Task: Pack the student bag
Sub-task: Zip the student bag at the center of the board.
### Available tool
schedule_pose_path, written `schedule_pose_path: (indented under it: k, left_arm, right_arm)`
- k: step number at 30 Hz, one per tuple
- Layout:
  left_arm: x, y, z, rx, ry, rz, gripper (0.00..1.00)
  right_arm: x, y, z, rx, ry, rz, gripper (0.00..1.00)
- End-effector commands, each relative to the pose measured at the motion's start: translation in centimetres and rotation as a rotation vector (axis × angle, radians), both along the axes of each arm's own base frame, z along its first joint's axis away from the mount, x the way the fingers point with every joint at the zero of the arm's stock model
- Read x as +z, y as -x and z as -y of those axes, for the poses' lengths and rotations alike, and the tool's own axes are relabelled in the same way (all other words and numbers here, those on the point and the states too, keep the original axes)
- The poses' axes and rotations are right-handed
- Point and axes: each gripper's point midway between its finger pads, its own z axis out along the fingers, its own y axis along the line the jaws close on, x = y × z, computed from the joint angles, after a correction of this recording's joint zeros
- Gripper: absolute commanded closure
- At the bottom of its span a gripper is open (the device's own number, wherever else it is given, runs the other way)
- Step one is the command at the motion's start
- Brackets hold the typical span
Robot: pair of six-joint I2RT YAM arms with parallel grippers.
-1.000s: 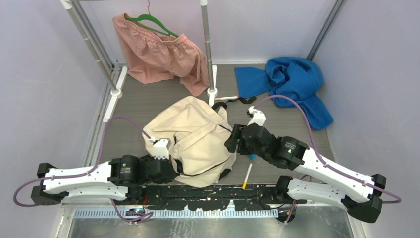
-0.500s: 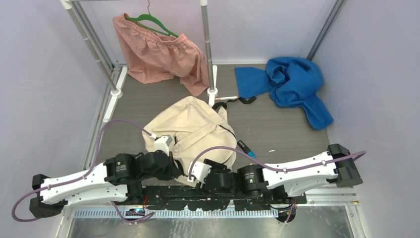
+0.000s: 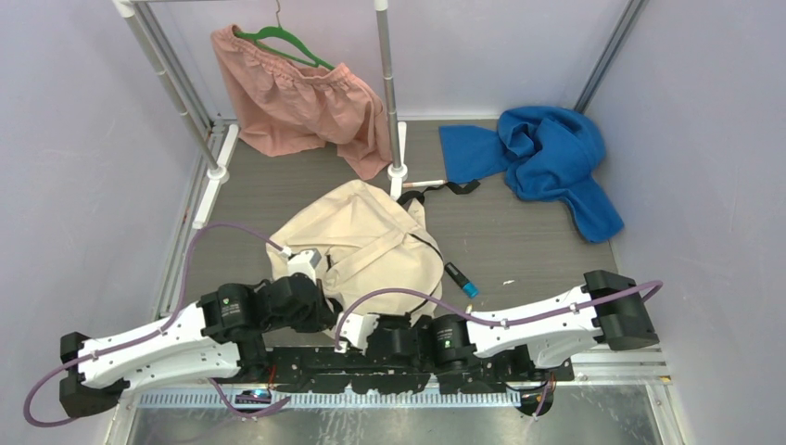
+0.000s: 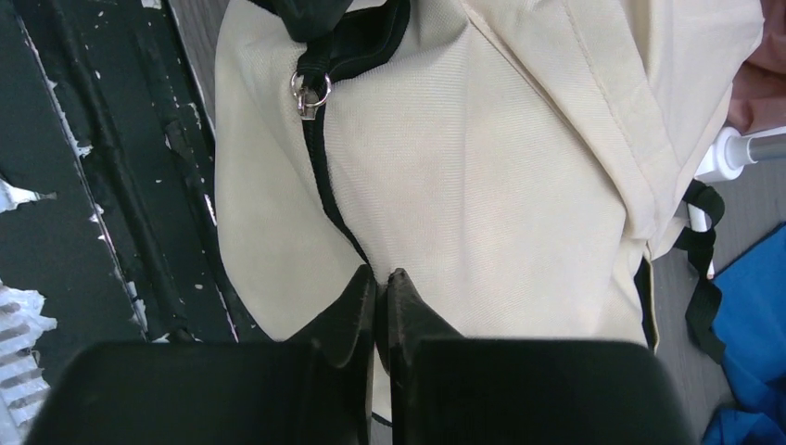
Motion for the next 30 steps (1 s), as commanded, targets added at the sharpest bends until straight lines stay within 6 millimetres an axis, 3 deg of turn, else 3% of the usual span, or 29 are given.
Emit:
schedule_pose_path:
  k: [1, 6, 14, 18, 22, 30]
  left_arm:
    - [0.8, -1.0, -0.8, 0.049, 0.009, 0.021, 1.0]
    - [-0.3, -1.6, -2.4, 0.118, -0.065, -0.03, 1.0]
    - [-0.3, -3.0, -5.4, 0.218, -0.147, -0.051, 1.0]
    - [0.1, -3.8, -6.3, 0.257, -0.165, -0.036, 1.0]
    - [0.9, -4.2, -8.8, 0.335, -0.239, -0.023, 1.0]
    - [-1.1, -4.7, -9.1, 0.387, -0.277, -0.081, 1.0]
  right_arm:
    - [2.0, -0.5, 0.2, -0.047, -0.071, 0.007, 0.98]
    - [1.6, 0.3, 1.6, -0.059, -0.08, -0.066, 0.99]
    - [1.8, -0.4, 4.2, -0.139, -0.14, -0.075, 0.99]
    - [1.4, -0.6, 4.7, -0.152, -0.122, -0.068, 0.99]
    - [1.1, -0.9, 5.2, -0.172, -0.116, -0.054, 0.99]
    - [1.7, -1.3, 6.0, -0.216, -0.153, -0.057, 0.99]
